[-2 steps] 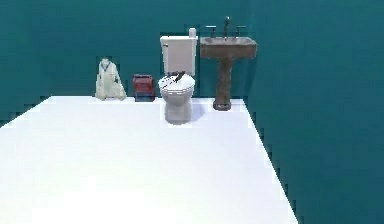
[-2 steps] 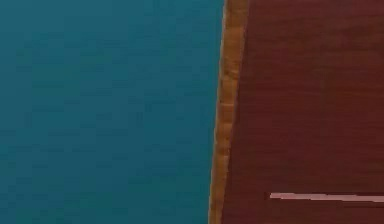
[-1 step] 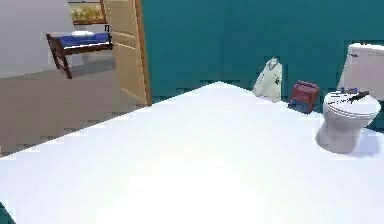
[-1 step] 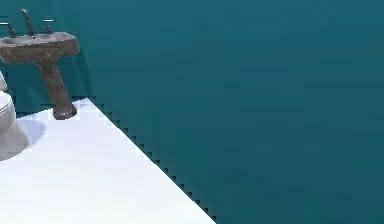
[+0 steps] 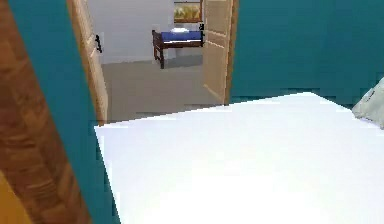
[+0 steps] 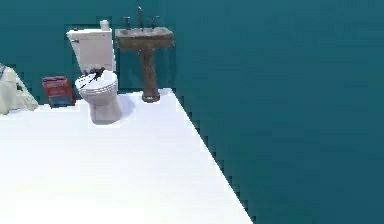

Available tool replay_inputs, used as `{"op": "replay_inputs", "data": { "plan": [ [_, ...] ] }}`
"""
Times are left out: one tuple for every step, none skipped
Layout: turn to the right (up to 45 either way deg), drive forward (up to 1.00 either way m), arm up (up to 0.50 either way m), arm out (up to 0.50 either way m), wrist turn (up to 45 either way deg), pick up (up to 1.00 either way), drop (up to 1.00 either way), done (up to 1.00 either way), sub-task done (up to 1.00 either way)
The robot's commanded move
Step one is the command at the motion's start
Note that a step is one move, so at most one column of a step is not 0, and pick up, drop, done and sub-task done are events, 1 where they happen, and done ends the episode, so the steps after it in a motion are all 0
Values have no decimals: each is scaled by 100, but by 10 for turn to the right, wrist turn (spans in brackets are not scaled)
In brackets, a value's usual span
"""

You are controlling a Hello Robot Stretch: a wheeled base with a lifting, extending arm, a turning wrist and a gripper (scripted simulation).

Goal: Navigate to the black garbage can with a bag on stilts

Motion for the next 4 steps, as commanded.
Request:
{"op": "replay_inputs", "data": {
  "plan": [
    [0, 100, 0, 0, 0, 0, 0, 0, 0],
    [0, 30, 0, 0, 0, 0, 0, 0, 0],
    [-420, 0, 0, 0, 0, 0, 0, 0, 0],
    [0, 60, 0, 0, 0, 0, 0, 0, 0]
  ]
}}
